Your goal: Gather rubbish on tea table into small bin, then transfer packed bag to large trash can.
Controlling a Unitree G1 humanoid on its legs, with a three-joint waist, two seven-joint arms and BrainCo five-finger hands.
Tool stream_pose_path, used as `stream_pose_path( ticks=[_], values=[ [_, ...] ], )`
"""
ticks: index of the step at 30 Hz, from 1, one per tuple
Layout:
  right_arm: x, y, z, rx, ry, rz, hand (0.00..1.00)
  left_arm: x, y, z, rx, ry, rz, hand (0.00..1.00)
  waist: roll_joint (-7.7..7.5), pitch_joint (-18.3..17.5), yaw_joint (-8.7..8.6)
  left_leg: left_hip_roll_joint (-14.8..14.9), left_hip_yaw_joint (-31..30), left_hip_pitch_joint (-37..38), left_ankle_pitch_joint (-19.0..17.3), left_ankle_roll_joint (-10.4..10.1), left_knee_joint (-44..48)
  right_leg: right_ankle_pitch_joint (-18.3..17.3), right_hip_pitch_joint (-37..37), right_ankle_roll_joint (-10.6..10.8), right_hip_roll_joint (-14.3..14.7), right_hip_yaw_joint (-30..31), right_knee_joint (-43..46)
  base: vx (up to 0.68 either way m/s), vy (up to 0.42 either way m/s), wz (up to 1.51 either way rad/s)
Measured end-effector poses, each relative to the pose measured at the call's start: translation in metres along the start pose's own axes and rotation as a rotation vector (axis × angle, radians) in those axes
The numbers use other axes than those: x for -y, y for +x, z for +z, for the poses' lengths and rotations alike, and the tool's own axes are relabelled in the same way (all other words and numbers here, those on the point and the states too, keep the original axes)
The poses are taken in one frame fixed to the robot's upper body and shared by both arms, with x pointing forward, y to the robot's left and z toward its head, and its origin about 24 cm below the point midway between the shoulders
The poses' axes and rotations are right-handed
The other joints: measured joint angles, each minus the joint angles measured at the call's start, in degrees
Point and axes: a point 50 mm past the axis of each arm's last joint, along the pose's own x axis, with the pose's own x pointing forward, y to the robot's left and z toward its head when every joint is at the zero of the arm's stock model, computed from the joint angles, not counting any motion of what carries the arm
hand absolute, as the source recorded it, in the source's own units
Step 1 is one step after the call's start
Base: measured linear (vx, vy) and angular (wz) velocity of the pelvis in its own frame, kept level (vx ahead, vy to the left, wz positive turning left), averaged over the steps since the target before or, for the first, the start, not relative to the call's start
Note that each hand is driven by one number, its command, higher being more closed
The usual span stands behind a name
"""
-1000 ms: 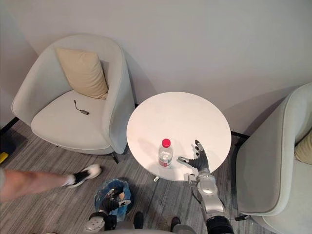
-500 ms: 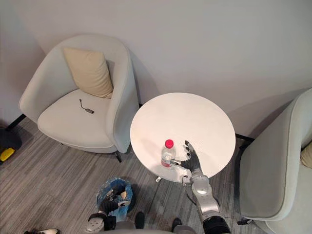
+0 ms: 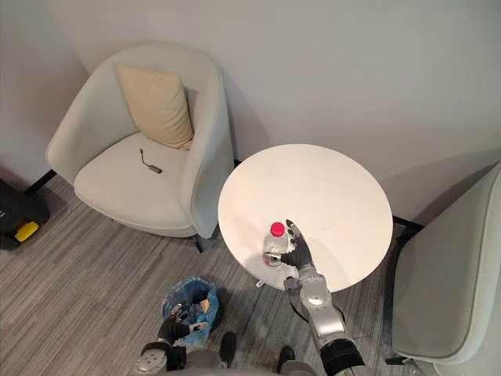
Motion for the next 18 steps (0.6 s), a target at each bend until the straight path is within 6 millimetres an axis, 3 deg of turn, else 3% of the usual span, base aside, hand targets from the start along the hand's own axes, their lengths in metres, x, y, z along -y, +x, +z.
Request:
stream_pose_path(
  ticks=[4,12,13,18],
  values=[
    [0.001,0.001,0.000,-0.001,-0.001,-0.019,0.00,0.000,0.000,0.001,0.008,-0.003,0.001,0.00,-0.01,0.11,1.15,-0.01,-0.40,-0.49,0.01,-0.01,0.20,0.00,-0.29,0.00,0.02,-0.43,0.11,-0.03,-0.010,0.05],
    [-0.002,0.015,0.013,0.030,-0.009,-0.005,0.00,-0.001,0.001,0.004,0.024,-0.019,0.007,0.00,-0.11,0.78,1.42,-0.44,-1.41,-1.60,0.17,0.17,0.24,0.00,-0.85,-0.01,-0.25,-1.34,-0.10,-0.01,-0.005,0.06],
    [-0.002,0.016,0.014,0.034,-0.009,-0.004,1.00,-0.001,0.001,0.004,0.025,-0.020,0.007,0.00,-0.12,0.89,1.44,-0.47,-1.41,-1.70,0.19,0.20,0.24,0.01,-0.93,-0.01,-0.27,-1.35,-0.10,0.00,0.000,0.00],
    [-0.005,0.024,0.021,0.049,-0.001,-0.009,1.00,-0.001,0.003,0.011,0.046,-0.016,0.005,0.00,-0.42,2.05,2.62,-0.56,-1.38,-1.65,0.20,0.21,0.29,0.01,-0.86,-0.01,-0.33,-1.31,-0.10,0.00,0.000,0.00]
  ],
)
